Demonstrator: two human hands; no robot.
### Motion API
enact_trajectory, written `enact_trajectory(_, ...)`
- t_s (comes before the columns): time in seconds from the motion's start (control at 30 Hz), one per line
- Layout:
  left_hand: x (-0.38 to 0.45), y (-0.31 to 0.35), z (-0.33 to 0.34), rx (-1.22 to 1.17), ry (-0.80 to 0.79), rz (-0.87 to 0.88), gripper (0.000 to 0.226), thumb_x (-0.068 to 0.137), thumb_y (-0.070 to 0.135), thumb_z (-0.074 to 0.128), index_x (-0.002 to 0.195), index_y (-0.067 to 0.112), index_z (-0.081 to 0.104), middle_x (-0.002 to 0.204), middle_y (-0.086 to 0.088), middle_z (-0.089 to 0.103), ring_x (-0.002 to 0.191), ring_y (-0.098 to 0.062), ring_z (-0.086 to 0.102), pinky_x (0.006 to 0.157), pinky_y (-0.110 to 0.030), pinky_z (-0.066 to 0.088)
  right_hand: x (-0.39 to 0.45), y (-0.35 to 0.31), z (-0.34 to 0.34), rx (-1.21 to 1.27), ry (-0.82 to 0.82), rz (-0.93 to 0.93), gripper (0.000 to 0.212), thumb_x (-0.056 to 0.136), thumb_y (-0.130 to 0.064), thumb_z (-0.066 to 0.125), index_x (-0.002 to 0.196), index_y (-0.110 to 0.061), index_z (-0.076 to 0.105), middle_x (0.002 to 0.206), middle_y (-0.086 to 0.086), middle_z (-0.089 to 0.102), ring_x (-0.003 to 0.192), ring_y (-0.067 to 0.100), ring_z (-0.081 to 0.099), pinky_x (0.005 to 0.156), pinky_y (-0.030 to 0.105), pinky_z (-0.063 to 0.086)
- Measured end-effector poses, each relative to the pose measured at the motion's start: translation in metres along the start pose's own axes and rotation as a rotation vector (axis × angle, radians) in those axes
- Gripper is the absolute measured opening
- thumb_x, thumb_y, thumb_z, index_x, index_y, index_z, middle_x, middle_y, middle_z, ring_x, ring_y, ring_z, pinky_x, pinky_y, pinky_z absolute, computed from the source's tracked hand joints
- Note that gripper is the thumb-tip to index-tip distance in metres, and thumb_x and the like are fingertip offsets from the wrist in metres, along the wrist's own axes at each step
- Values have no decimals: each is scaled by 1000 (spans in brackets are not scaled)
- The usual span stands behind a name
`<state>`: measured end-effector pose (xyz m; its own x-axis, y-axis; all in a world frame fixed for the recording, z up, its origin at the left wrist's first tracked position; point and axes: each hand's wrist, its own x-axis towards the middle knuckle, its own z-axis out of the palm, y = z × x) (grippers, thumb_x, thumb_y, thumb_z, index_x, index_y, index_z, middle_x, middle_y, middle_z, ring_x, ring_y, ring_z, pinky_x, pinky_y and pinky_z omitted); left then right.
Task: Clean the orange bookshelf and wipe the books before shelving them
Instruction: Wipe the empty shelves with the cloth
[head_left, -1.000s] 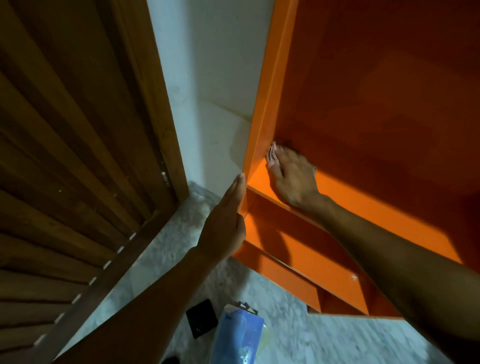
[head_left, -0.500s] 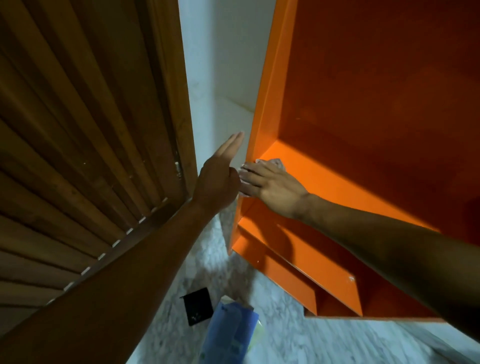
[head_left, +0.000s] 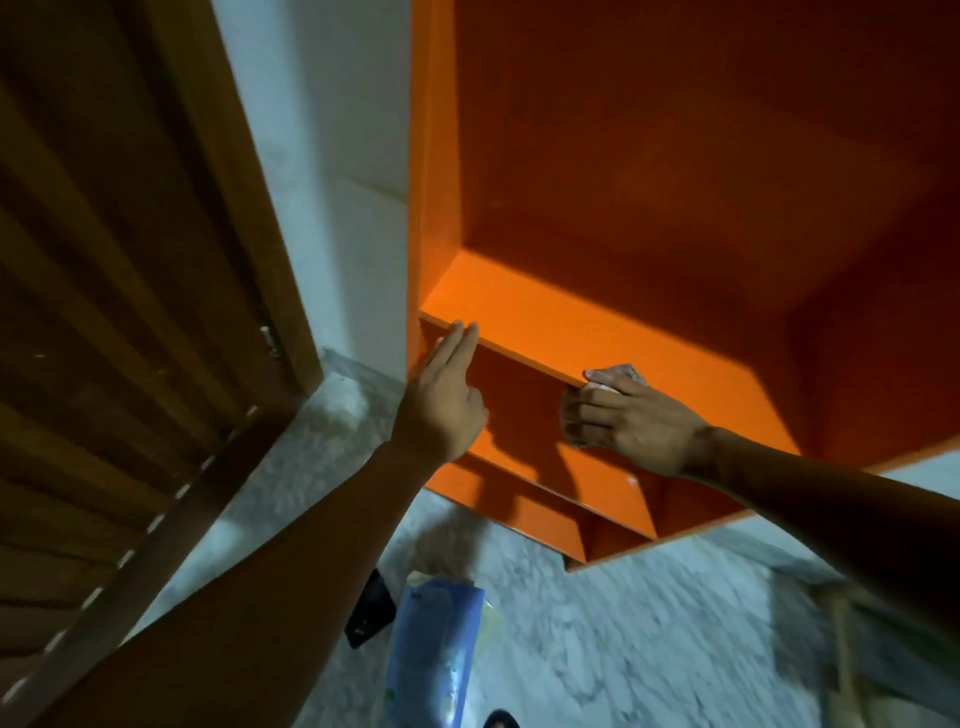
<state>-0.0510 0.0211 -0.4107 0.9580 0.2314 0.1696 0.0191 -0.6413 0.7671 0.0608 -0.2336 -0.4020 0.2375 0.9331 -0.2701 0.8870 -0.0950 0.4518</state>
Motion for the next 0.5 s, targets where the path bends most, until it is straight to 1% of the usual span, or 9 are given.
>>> enact_trajectory(0.07,-8,11,21,70,-94,23,73,92,1,46,157,22,21,166,3,11,153,-22,13,105,-41,47,-43,-3,9,16,-17,83,38,105,-19,29,103,-23,67,107,-4,67,113,15,60,122,38,8)
enact_trajectory(0.1,-10,18,30,95,-114,46,74,92,3,46,158,22,19,167,4,7,153,-20,7,105,-39,47,-65,-8,12,11,-35,138,40,105,-23,31,103,-25,71,110,-4,69,114,15,62,120,40,13)
enact_trajectory(0.13,-12,23,37,105,-117,70,75,91,4,47,158,22,18,167,3,4,154,-20,4,104,-38,46,-82,-12,10,28,-47,196,38,102,-24,34,104,-26,72,113,-4,69,115,15,63,117,43,19)
enact_trajectory(0.2,-15,33,52,109,-125,104,78,89,4,48,158,20,16,167,-2,0,154,-24,3,104,-39,46,-114,-22,16,23,-9,263,30,95,-15,38,104,-23,66,111,-3,62,111,15,60,106,46,30)
enact_trajectory(0.27,-24,39,67,112,-130,120,80,87,5,49,158,20,15,167,-7,-3,153,-28,9,99,-43,48,-144,-38,18,40,26,387,29,90,-8,37,101,-21,60,103,-2,55,104,19,58,96,48,34)
enact_trajectory(0.3,-28,41,74,112,-129,135,80,87,6,49,158,20,16,167,-8,-3,152,-30,15,96,-43,48,-157,-45,22,26,57,450,32,87,-7,36,100,-21,63,100,-1,58,102,21,60,94,48,34)
enact_trajectory(0.37,-38,39,83,90,-105,182,77,86,5,48,157,19,22,167,-9,1,147,-32,29,93,-43,48,-175,-59,35,27,36,585,38,82,-6,37,102,-20,66,100,2,64,102,27,63,92,49,33)
enact_trajectory(0.43,-48,30,97,64,-78,208,74,84,3,47,154,17,30,165,-12,12,143,-32,37,95,-41,47,-182,-75,45,96,44,723,44,77,-2,45,111,-21,65,110,3,63,108,29,58,90,49,32)
enact_trajectory(0.5,-59,17,111,75,-107,177,72,81,0,50,151,14,37,161,-13,26,139,-32,43,98,-42,45,-171,-96,51,219,80,827,51,73,-2,53,117,-23,65,122,2,62,115,28,51,88,47,32)
